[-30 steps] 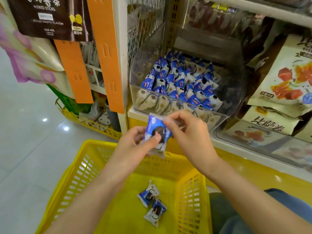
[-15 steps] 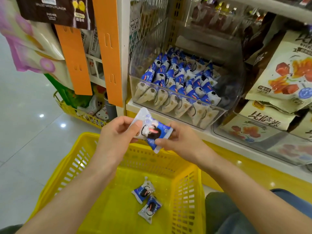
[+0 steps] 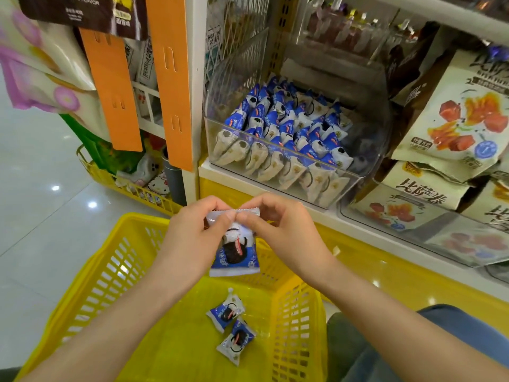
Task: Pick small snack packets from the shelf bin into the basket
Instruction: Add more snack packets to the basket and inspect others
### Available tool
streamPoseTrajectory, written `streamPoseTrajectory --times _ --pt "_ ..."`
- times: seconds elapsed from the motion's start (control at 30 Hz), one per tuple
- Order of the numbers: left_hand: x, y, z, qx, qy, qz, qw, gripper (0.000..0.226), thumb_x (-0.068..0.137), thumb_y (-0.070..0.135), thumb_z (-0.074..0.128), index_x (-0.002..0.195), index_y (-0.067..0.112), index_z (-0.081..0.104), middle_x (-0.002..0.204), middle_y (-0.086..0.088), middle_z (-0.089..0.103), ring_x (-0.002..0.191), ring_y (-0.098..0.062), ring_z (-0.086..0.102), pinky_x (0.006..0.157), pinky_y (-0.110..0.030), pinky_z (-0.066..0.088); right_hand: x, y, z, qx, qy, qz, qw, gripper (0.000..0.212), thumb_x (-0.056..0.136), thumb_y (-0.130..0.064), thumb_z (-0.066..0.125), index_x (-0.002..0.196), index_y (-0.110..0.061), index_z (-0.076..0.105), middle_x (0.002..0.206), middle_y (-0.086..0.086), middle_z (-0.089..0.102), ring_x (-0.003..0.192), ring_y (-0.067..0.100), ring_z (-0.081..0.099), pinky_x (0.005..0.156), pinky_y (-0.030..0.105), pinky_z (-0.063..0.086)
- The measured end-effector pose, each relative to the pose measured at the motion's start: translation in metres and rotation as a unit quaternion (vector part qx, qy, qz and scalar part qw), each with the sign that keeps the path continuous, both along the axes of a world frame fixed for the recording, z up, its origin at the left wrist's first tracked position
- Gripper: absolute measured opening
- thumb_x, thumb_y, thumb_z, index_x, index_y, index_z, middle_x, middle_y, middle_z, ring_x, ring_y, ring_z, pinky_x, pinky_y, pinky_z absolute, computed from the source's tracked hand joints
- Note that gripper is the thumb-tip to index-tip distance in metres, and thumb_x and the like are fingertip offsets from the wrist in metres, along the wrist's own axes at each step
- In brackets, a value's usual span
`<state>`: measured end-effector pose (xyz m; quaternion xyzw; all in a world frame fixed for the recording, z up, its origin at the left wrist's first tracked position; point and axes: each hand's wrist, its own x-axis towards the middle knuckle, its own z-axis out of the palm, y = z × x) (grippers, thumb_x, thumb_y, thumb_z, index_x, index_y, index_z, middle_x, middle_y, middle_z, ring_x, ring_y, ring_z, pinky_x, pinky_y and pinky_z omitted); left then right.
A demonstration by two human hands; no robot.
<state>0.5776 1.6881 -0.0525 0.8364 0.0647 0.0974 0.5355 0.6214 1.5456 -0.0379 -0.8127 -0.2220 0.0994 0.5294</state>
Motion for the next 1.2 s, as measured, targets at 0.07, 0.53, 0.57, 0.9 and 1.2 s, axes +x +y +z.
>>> streamPoseTrajectory --times 0.07,0.53,0.57,0.9,1.2 --pt "0.001 0.0 0.002 -0.049 0.02 -0.01 0.999 0.023 0.089 0.018 0.056 0.067 0.026 0.059 0.059 0.007 0.056 0.058 -0.004 0.048 0.058 -0.022 0.038 -0.001 -0.001 0.002 -0.04 -0.097 -0.007 0.994 0.001 0.083 -0.027 0.066 0.083 -0.027 0.067 0.076 -0.013 0.065 0.074 0.002 0.061 0.066 0.023 0.051" --pt "0.011 0.001 0.009 -0.276 0.227 0.011 0.934 0.064 0.082 0.065 0.022 0.082 0.018 0.065 0.069 0.0 0.07 0.076 -0.017 0.065 0.064 -0.028 0.046 -0.001 -0.007 0.012 -0.028 -0.229 -0.023 0.973 0.006 0.085 -0.018 0.064 0.086 -0.014 0.068 0.089 -0.007 0.063 0.088 0.003 0.058 0.075 0.019 0.049" --pt "0.01 0.003 0.008 -0.302 0.225 0.004 0.926 0.066 0.073 0.07 0.027 0.089 0.019 0.067 0.074 0.001 0.073 0.08 -0.018 0.067 0.066 -0.028 0.046 -0.002 -0.008 0.011 -0.044 -0.25 0.01 0.967 0.008 0.085 -0.017 0.065 0.087 -0.011 0.069 0.093 -0.004 0.064 0.09 0.004 0.058 0.078 0.023 0.049" --pt "0.006 0.003 0.007 -0.281 0.103 0.048 0.953 0.018 0.091 0.016 0.055 0.106 0.026 0.058 0.094 0.006 0.071 0.079 -0.005 0.069 0.069 -0.022 0.054 -0.003 -0.002 0.011 -0.022 -0.05 -0.086 0.995 0.021 0.093 -0.029 0.05 0.114 -0.029 0.046 0.108 -0.016 0.055 0.099 -0.006 0.053 0.081 0.011 0.047" --pt "0.0 -0.005 -0.003 0.029 -0.018 0.017 0.999 0.031 0.086 0.024 0.061 0.109 0.035 0.043 0.103 0.021 0.052 0.096 0.009 0.051 0.073 -0.002 0.039 0.003 -0.002 0.01 0.097 0.183 -0.085 0.975 0.018 0.095 -0.017 0.047 0.096 -0.008 0.062 0.093 0.014 0.068 0.077 0.009 0.065 0.06 0.021 0.055"
